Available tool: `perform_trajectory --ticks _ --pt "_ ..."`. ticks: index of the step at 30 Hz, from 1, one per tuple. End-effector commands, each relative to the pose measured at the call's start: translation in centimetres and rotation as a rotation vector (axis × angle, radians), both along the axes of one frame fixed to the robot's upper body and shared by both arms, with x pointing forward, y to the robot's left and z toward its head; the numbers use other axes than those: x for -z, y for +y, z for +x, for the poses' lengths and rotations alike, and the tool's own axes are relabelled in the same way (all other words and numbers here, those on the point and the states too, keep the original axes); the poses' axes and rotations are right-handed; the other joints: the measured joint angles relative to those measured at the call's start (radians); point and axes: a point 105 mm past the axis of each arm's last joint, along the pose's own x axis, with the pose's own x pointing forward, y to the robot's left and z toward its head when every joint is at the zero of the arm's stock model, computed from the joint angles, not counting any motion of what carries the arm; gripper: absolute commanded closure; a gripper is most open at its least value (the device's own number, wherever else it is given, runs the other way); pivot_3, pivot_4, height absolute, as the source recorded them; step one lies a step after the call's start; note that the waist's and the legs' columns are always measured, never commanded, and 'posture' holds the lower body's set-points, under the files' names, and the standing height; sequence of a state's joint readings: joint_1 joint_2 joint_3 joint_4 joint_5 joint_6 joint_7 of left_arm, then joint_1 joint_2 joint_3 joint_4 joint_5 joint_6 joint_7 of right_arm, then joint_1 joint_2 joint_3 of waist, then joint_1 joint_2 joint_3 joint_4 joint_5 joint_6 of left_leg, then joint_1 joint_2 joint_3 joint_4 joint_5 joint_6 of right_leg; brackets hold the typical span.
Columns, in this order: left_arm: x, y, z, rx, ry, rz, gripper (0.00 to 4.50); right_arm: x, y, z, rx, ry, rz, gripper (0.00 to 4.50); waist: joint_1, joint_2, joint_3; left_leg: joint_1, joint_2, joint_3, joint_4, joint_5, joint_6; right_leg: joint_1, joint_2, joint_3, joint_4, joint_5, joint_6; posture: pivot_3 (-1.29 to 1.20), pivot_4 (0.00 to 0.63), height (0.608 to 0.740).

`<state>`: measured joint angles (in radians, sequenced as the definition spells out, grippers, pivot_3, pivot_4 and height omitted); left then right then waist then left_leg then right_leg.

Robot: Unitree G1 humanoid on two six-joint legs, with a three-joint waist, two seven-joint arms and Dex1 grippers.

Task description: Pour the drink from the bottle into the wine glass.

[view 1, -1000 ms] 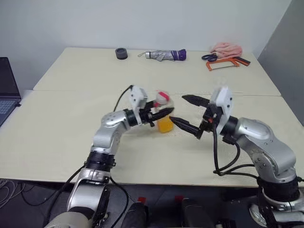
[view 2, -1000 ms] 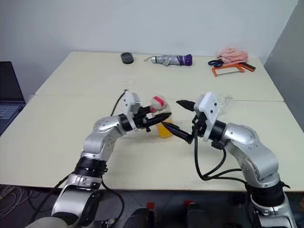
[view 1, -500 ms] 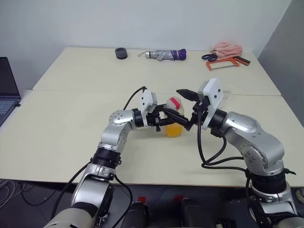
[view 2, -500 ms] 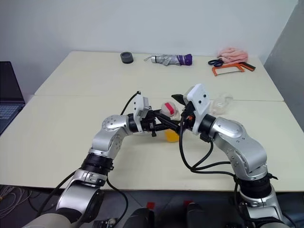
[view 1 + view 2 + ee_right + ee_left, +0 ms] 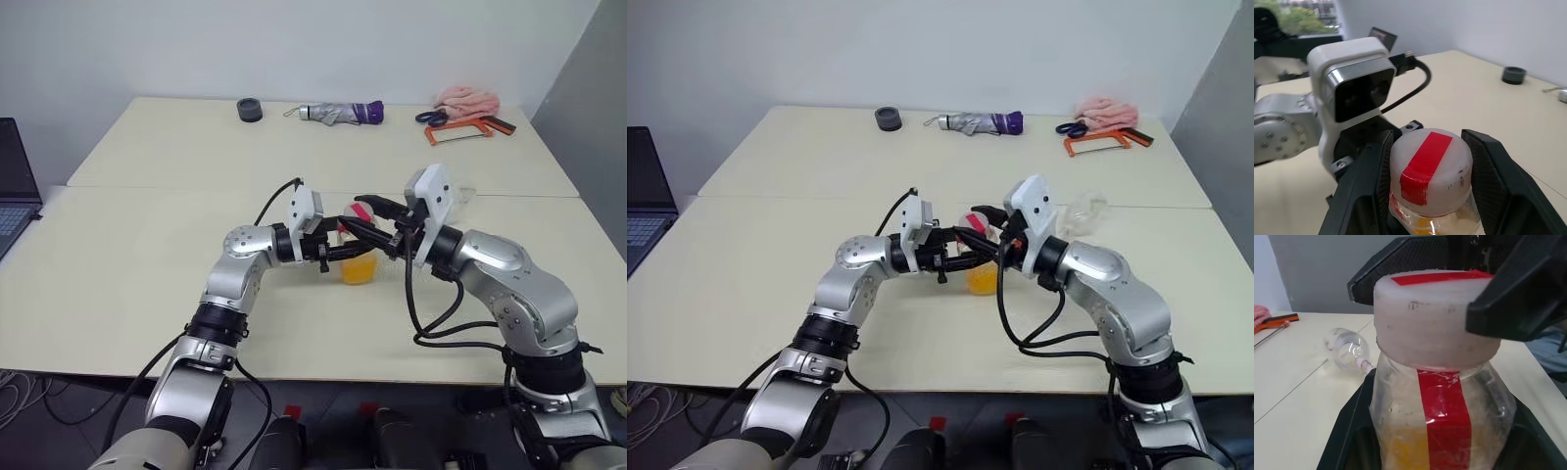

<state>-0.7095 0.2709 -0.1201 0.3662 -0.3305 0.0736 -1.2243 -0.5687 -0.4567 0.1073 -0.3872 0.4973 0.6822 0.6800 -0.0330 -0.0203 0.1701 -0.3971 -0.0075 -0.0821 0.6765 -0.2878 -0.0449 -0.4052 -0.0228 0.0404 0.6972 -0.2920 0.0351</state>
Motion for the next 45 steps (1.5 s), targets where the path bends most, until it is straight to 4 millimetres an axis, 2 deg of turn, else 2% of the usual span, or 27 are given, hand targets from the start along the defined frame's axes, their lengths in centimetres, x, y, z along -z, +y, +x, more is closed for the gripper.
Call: perform_trajectory --ticks 1,5,8,11,15,16,18,22,25,30,36,43,44,45 --pt "-2.0 -0.3 -0.1 0.041 -0.058 -0.010 2.60 -0.4 1.3 -2.6 -0.300 -0.029 -0.092 2.62 0.000 0.000 0.000 0.000 0.000 0.000 0.000 0.000 0.000 0.000 0.000 0.000 0.000 0.000 0.000 0.00 0.150 0.740" --pt "-2.1 -0.3 -0.4 0.088 -0.059 0.013 2.60 0.1 -0.2 -1.3 -0.343 -0.011 -0.195 2.62 -0.002 0.000 0.000 0.000 0.000 0.001 0.000 0.000 0.000 0.000 0.001 0.000 0.000 0.000 0.000 0.00 0.150 0.740" --pt "-2.2 -0.4 -0.3 0.087 -0.060 0.015 2.60 -0.4 -1.5 0.1 -0.228 -0.041 -0.156 2.62 -0.001 0.000 0.000 0.000 0.000 0.000 0.000 0.000 0.000 0.000 0.001 0.000 0.000 0.000 0.000 0.00 0.150 0.740" --pt "-2.1 -0.4 -0.2 0.077 -0.062 0.016 2.61 -1.7 -2.8 0.2 -0.117 -0.064 -0.041 1.57 0.001 0.000 0.000 -0.001 0.001 -0.001 0.000 0.000 0.000 0.000 0.000 -0.001 0.000 0.000 0.000 0.00 0.150 0.740" --pt "-2.0 -0.3 -0.2 0.070 -0.062 0.017 2.61 -2.7 -2.8 -2.3 -0.038 -0.098 0.064 0.16 0.002 0.000 0.000 -0.002 0.002 -0.001 0.000 0.000 0.000 -0.001 -0.002 0.000 0.000 0.000 0.000 0.00 0.150 0.740" --pt "-2.0 -0.3 -0.2 0.069 -0.061 0.017 2.61 -2.7 -2.6 -2.7 -0.025 -0.095 0.082 0.00 0.003 0.000 0.000 -0.002 0.002 -0.002 0.000 0.000 0.000 -0.001 -0.002 0.000 0.000 0.000 0.000 0.00 0.150 0.740" --pt "-1.9 -0.4 -0.1 0.065 -0.060 0.015 2.61 -2.5 -2.0 -3.1 0.038 -0.104 0.104 0.00 0.001 0.000 0.000 -0.002 0.002 -0.002 0.000 0.000 0.000 -0.001 -0.002 0.000 0.000 0.000 0.000 0.00 0.150 0.740" --pt "-1.8 -0.6 0.2 0.056 -0.060 0.012 2.61 -2.2 0.2 -2.6 0.197 -0.156 0.129 0.00 -0.002 0.001 0.000 -0.001 0.001 -0.001 0.000 0.000 0.000 -0.001 0.000 0.000 0.000 0.000 0.000 0.00 0.150 0.740" --pt "-1.8 -0.7 0.2 0.061 -0.061 0.017 2.61 -1.6 0.7 -1.5 0.300 -0.156 0.132 0.00 -0.001 0.001 0.000 -0.001 0.001 -0.001 0.000 0.000 0.000 -0.001 0.001 0.000 0.000 0.000 0.000 0.00 0.150 0.740" --pt "-1.8 -0.8 0.4 0.063 -0.066 0.021 2.61 -1.2 1.2 -1.0 0.356 -0.166 0.132 0.00 0.000 0.001 0.000 -0.001 0.001 -0.001 0.000 0.000 0.000 -0.001 0.000 0.000 0.000 0.000 0.000 0.00 0.150 0.740" --pt "-1.8 -0.7 0.5 0.056 -0.069 0.022 2.61 -0.6 1.7 -1.4 0.350 -0.119 0.164 0.00 0.000 0.001 0.000 -0.001 0.001 -0.001 0.000 0.000 0.000 -0.001 0.000 0.000 0.000 0.000 0.000 0.00 0.150 0.740" --pt "-1.9 -0.5 0.7 0.046 -0.071 0.022 2.61 -0.5 1.4 -1.4 0.345 -0.113 0.199 2.35 0.000 0.001 0.000 -0.001 0.000 -0.001 0.000 0.000 0.000 -0.001 0.000 0.000 0.000 0.000 0.000 0.00 0.150 0.740" --pt "-1.9 -0.5 0.7 0.045 -0.071 0.021 2.62 -0.6 1.4 -1.5 0.339 -0.115 0.208 2.60 0.000 0.001 0.000 -0.001 0.000 -0.001 0.000 0.000 0.000 -0.001 0.000 0.000 0.000 0.000 0.000 0.00 0.150 0.740" --pt "-1.9 -0.5 0.7 0.044 -0.072 0.021 2.63 -0.7 1.5 -1.6 0.328 -0.117 0.215 2.59 0.000 0.001 0.000 -0.001 0.000 -0.001 0.000 0.000 0.000 -0.001 0.000 0.000 0.000 0.000 0.000 0.00 0.150 0.740"
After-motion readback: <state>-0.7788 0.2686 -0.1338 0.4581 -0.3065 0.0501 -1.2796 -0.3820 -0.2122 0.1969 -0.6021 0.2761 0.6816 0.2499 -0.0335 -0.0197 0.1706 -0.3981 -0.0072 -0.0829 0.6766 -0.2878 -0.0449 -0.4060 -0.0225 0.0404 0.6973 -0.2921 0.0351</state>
